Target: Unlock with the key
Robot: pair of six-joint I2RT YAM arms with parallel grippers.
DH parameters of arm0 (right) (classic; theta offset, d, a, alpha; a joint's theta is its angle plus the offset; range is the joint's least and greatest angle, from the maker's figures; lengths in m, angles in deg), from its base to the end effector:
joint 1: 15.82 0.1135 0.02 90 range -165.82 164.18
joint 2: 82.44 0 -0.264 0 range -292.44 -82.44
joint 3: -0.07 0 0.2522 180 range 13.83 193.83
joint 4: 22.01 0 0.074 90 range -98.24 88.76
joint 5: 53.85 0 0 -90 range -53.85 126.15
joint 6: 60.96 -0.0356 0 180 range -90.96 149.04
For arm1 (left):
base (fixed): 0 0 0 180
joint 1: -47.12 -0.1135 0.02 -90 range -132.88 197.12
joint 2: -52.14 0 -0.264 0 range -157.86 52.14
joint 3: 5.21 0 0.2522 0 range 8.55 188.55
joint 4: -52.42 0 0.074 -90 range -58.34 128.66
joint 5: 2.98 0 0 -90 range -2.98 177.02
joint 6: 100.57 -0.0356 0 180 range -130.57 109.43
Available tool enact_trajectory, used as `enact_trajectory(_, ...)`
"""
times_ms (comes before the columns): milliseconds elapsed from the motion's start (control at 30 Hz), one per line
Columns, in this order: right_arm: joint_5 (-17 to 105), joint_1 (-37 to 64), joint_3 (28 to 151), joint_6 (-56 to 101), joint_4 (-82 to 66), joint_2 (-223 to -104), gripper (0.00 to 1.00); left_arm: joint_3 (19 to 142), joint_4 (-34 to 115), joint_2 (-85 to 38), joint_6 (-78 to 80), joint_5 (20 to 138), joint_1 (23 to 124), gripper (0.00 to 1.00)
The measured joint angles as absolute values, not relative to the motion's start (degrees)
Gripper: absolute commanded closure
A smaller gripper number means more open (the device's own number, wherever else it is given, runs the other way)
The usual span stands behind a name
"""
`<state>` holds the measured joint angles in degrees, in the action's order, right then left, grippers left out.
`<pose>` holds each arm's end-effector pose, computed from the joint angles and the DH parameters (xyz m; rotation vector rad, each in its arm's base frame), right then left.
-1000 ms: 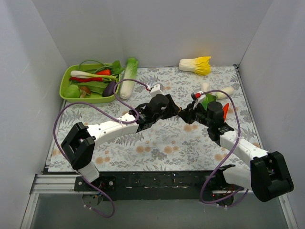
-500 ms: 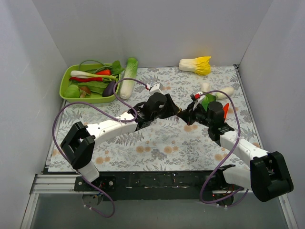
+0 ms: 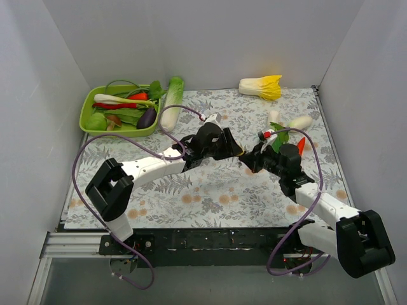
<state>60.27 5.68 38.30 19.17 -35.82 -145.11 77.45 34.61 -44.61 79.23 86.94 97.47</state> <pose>0.2115 0.0990 0.2240 -0.4931 1.7345 0.7635 0.2480 -0.2993 0.2564 -0.8398 2.3450 -1.3013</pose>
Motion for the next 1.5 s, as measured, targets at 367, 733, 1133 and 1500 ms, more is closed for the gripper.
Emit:
enact_trajectory(367,52.6,6.1,33.6,18.0,-36.2,-141.1,0.99,76.3,40.3,-48.6,80.8,82.4,97.4,1.0)
enact_trajectory(733,50.9,6.3,33.4,17.4,-36.6,-148.5,0.99,74.3,46.5,-55.0,84.4,75.9,94.7,1.0)
enact_trajectory(1133,52.7,8.7,33.8,17.5,-37.3,-159.1,0.93,73.7,46.7,-63.2,88.5,63.1,90.1,1.0)
enact_trajectory(1500,50.9,9.1,35.5,18.3,-39.1,-155.5,0.69,74.2,45.6,-63.6,90.8,62.9,88.5,1.0)
